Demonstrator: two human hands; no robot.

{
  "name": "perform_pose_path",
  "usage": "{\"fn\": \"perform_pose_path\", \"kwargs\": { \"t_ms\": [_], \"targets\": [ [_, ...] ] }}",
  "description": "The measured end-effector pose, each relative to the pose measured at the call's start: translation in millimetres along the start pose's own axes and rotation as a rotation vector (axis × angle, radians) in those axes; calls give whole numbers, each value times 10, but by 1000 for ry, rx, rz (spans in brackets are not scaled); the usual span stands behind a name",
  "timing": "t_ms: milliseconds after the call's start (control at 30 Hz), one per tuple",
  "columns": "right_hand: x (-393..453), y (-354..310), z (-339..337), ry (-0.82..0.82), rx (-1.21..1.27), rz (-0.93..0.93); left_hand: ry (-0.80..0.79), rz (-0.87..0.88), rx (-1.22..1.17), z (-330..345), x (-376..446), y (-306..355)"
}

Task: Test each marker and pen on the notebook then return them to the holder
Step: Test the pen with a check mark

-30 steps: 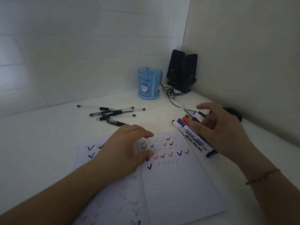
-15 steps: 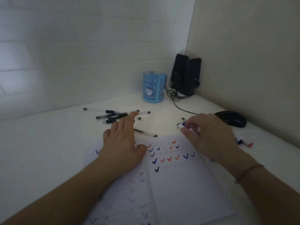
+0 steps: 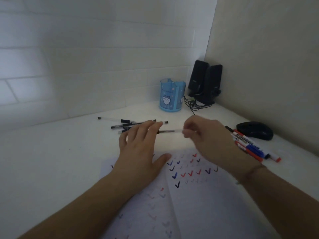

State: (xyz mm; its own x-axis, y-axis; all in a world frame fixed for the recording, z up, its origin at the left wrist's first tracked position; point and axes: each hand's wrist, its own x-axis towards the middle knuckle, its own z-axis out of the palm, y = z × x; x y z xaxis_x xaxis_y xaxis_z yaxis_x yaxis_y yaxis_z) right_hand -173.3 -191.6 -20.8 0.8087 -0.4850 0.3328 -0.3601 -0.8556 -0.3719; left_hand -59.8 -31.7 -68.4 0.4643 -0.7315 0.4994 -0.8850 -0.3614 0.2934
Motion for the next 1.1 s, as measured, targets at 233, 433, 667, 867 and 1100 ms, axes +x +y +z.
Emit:
{"fn": "perform_pose_path", "kwargs": {
  "t_ms": [233, 433, 667, 867, 1100],
  "targets": [
    [-538, 29, -311, 157, 1024, 116, -86, 181, -252, -78, -16, 236],
    [-638, -23, -90, -75, 927, 35, -250, 319, -352, -104, -97, 354],
    [-646, 43, -130, -160, 988, -57, -242, 346, -369, -115, -93, 354],
    [-654, 100, -119, -174, 960, -148, -281, 337, -442, -140, -99, 350],
    [-618, 199, -190, -124, 1026, -57, -237, 190, -474, -110, -98, 285]
  ]
}}
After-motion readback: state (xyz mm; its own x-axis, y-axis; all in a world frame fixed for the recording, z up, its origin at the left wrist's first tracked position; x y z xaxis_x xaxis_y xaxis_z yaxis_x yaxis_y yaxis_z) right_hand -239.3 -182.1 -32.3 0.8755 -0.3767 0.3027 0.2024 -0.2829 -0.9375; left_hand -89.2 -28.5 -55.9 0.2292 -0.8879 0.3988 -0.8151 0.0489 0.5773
